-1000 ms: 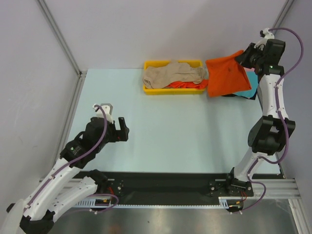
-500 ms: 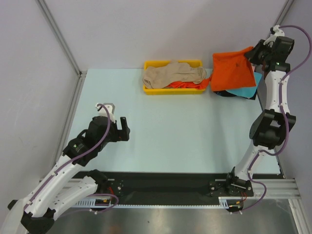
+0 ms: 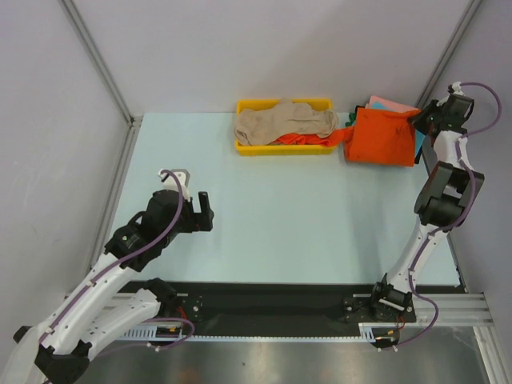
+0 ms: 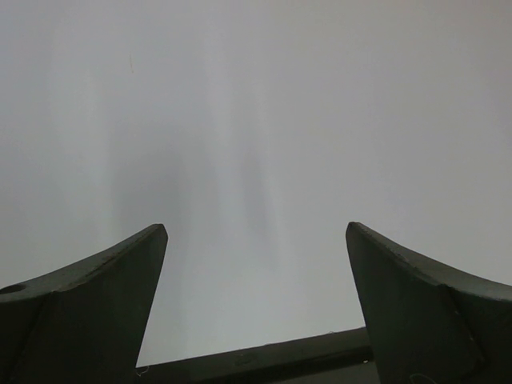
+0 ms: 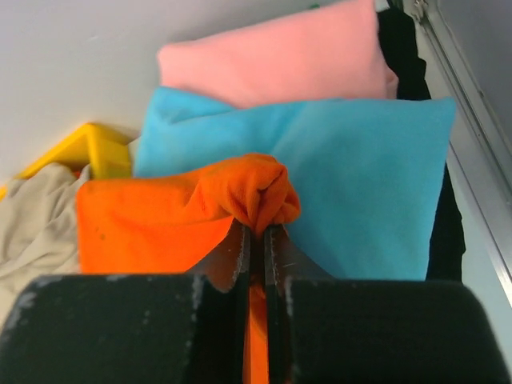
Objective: Fold and stack the t-shirts
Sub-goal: Neatly place the folded tshirt to the corner
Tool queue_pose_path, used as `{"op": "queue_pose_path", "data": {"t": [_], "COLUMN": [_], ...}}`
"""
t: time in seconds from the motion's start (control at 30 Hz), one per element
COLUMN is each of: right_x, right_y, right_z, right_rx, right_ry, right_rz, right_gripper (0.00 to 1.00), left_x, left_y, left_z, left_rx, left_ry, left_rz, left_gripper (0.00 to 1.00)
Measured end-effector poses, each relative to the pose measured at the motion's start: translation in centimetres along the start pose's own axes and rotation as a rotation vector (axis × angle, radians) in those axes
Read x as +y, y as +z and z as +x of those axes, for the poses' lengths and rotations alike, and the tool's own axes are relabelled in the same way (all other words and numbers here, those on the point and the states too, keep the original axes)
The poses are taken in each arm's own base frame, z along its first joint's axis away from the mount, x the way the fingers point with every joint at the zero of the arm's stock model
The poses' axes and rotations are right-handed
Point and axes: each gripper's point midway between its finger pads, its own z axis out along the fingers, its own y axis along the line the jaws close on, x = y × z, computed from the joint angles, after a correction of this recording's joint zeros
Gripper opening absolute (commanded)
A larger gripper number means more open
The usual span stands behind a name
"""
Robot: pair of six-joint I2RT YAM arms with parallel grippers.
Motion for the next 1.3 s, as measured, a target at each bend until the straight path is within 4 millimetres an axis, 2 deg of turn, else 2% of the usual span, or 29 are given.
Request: {"op": "queue_pose_path", "data": {"t": [0.23, 0.37, 0.5, 0.77, 0.9, 1.0, 1.07, 1.2, 1.23, 1.27, 1.3], "right_x": [-3.0, -4.2, -5.3, -7.1, -6.8, -6.8, -6.9, -7.6, -7.8, -7.9, -8.1], "right_y": [3.2, 4.2, 4.4, 3.8, 3.8, 3.8, 4.0, 4.9, 5.2, 5.6, 5.9], "right_z": [1.5, 1.5, 1.4, -0.4, -3.9, -5.5, -5.7, -4.2, -3.7, -3.1, -2.5], "right_rx": [-0.007, -0.027, -0.049, -0.144, -0.233, -0.276, -0.281, -0.251, -0.24, -0.227, -0.216], "right_ry": [0.079, 0.104, 0.12, 0.154, 0.149, 0.146, 0.145, 0.145, 0.146, 0.149, 0.153], "right_rz": [0.081, 0.141, 0.216, 0.404, 0.462, 0.481, 0.492, 0.505, 0.506, 0.506, 0.505], "right_gripper": [0.0, 0.0, 0.0, 0.0, 0.0, 0.0, 0.0, 0.0, 0.02, 0.15, 0.25], "left_x": [0.0, 0.0, 0.0, 0.0, 0.0, 0.0, 0.0, 0.0, 0.0, 0.0, 0.0], "left_y": [0.0, 0.0, 0.0, -0.1, -0.3, -0.4, -0.4, -0.4, -0.4, -0.5, -0.5], "left_z": [0.0, 0.0, 0.0, -0.1, -0.2, -0.3, -0.3, -0.3, -0.3, -0.3, -0.4], "left_rx": [0.0, -0.001, -0.002, -0.004, -0.013, -0.019, -0.02, -0.02, -0.021, -0.022, -0.025], "left_ry": [0.0, 0.0, -0.001, -0.001, -0.005, -0.006, -0.007, -0.007, -0.007, -0.008, -0.009], "left_rz": [0.0, 0.001, 0.001, 0.002, 0.006, 0.007, 0.008, 0.008, 0.008, 0.009, 0.011], "left_gripper": [1.0, 1.0, 1.0, 1.0, 1.0, 1.0, 1.0, 1.0, 1.0, 1.0, 1.0]}}
